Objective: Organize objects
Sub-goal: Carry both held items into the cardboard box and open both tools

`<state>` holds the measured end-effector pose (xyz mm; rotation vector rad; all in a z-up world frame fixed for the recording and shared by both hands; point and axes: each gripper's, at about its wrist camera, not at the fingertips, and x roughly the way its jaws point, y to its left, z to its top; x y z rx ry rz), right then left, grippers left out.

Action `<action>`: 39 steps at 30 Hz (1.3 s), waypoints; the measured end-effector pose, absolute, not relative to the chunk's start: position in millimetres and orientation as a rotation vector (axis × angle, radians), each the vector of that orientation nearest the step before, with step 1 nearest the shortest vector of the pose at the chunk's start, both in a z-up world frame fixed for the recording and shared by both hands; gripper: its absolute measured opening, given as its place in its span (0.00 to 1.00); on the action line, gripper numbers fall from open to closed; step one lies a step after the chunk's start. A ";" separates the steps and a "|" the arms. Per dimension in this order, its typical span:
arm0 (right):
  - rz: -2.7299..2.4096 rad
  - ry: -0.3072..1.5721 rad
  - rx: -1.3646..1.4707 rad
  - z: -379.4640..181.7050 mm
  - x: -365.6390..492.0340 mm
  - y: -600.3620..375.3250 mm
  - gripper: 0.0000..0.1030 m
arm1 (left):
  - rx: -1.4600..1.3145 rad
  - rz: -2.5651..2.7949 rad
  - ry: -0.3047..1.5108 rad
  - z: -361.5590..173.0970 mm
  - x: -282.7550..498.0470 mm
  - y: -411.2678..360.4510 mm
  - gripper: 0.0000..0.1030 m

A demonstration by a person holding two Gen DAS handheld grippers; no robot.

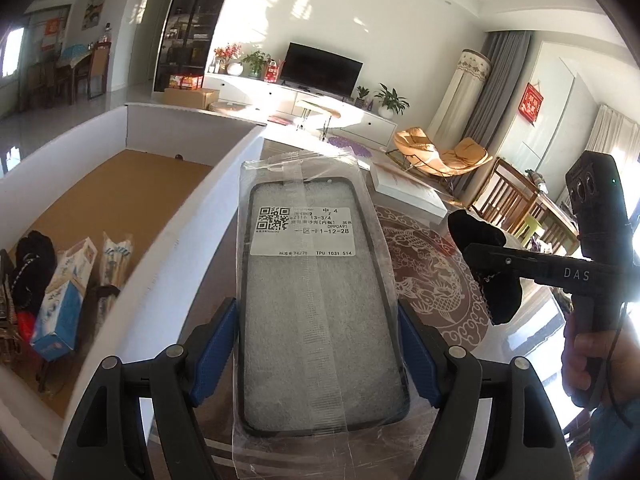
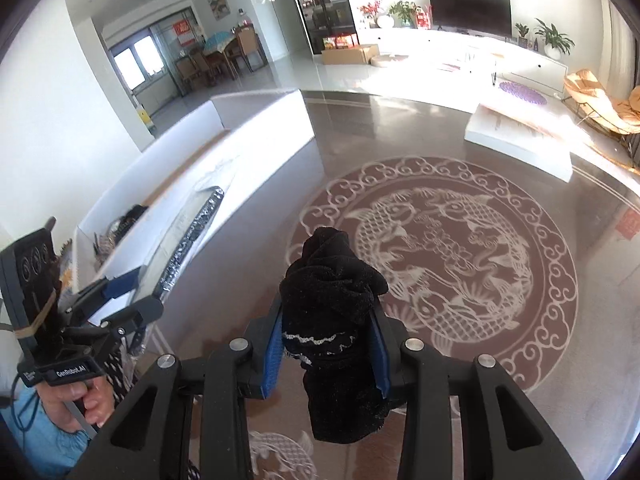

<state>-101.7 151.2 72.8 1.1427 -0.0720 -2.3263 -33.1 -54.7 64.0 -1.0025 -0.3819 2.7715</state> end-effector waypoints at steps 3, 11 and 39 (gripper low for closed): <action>-2.223 -0.153 1.039 106.8 -111.8 84.0 0.36 | -1.023 2.880 -0.446 89.5 -39.7 -116.9 0.73; -2.000 -0.142 1.076 100.4 -133.1 -106.4 0.38 | -1.531 3.023 -0.330 60.8 -74.7 -246.0 0.74; -2.194 0.350 1.173 86.0 -114.8 -124.6 1.00 | -1.594 3.234 -0.196 73.7 -20.0 -224.2 0.92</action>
